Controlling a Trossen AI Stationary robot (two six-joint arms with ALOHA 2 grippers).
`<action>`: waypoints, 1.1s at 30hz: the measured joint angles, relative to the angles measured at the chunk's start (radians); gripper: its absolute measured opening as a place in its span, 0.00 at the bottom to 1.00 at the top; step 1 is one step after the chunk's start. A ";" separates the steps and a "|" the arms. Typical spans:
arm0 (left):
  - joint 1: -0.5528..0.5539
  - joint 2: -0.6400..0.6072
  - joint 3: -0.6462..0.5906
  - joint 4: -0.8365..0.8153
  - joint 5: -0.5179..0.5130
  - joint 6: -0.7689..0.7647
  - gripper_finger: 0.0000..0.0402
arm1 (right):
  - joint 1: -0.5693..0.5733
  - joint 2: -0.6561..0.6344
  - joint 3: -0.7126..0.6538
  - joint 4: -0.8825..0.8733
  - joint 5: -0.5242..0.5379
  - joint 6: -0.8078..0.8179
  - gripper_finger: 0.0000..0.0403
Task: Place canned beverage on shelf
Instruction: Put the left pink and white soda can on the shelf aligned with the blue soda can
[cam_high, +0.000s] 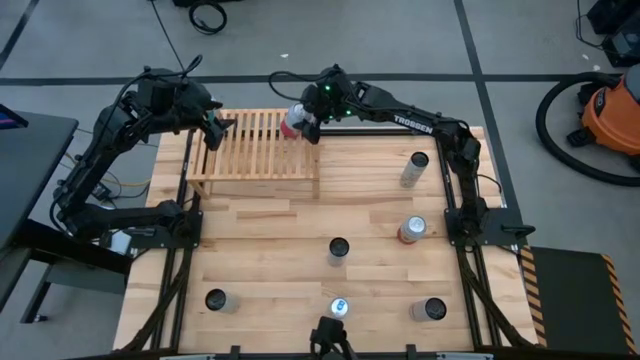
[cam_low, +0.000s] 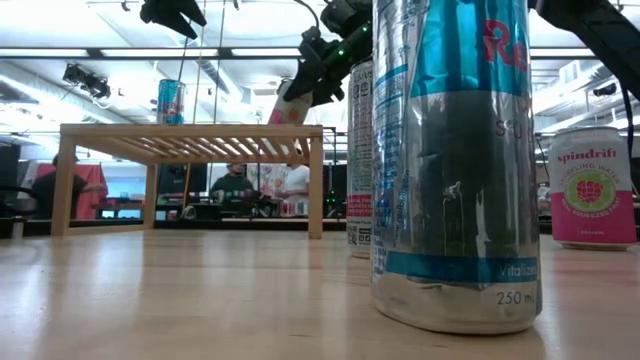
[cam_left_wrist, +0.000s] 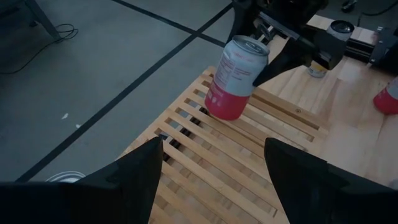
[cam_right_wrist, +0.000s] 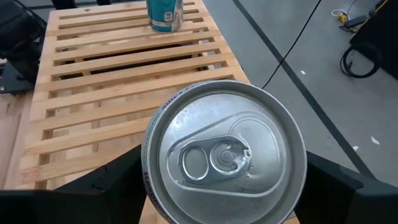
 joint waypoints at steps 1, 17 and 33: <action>0.000 0.000 0.000 0.000 0.000 0.000 0.70 | 0.000 0.000 0.000 0.000 -0.001 -0.001 0.81; 0.000 0.000 0.000 0.000 0.000 0.000 0.70 | 0.000 0.000 0.000 0.014 0.035 -0.023 0.86; 0.000 0.000 0.000 -0.007 0.000 0.000 0.70 | 0.001 -0.002 0.000 0.044 0.033 -0.019 0.91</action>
